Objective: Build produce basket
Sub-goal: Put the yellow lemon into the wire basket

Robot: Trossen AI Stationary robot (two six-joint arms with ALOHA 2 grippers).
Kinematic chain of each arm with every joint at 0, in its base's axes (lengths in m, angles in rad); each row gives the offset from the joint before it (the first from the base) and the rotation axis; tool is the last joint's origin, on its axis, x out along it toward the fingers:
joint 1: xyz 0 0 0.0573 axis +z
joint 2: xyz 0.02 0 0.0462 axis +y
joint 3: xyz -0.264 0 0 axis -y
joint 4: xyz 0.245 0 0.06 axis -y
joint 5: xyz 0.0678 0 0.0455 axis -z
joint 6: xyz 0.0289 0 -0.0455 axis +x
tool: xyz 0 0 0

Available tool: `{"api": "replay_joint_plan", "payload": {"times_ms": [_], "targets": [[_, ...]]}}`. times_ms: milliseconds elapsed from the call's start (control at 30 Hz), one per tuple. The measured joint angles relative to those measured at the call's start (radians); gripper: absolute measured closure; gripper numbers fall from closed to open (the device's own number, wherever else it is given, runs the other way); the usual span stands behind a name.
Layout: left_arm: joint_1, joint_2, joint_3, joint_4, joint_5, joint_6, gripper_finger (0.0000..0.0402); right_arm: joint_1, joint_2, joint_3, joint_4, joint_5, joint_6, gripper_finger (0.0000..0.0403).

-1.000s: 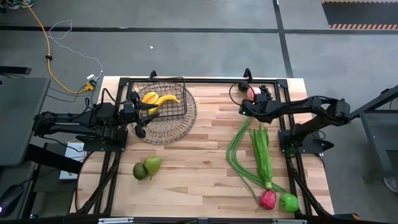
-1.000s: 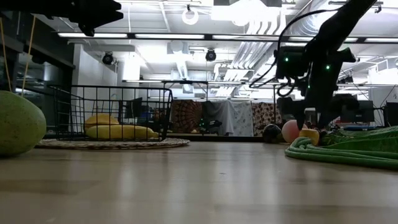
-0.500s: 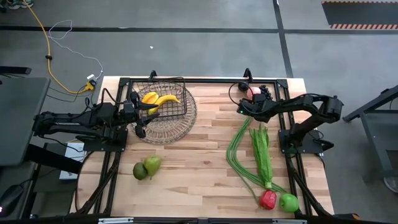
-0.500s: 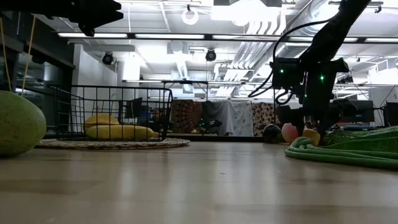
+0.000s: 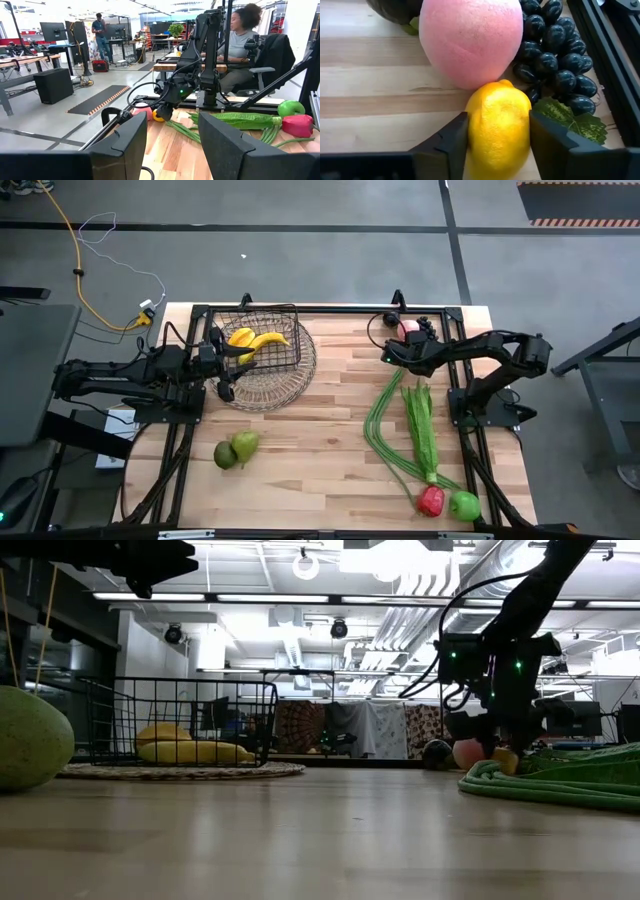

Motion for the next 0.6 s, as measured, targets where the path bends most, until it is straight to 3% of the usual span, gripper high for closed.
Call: {"api": "replay_joint_plan", "payload": {"times_ms": [200, 367, 500, 600], "targets": [[0.000, 0.000, 0.000, 0.000, 0.000, 0.000, 0.0236, 0.022, -0.013, 0.037, -0.091, -0.018, -0.002, 0.0253], [0.000, 0.000, 0.000, 0.000, 0.000, 0.000, 0.0236, 0.090, -0.072, 0.082, -0.155, 0.039, -0.009, 0.0253], [0.000, 0.000, 0.000, 0.000, 0.000, 0.000, 0.0236, 0.178, -0.151, 0.112, -0.100, 0.097, -0.133, 0.0258], [0.000, 0.000, 0.000, 0.000, 0.003, 0.000, 0.0236, 0.248, -0.210, 0.118, 0.038, 0.106, -0.303, 0.0256]]}}
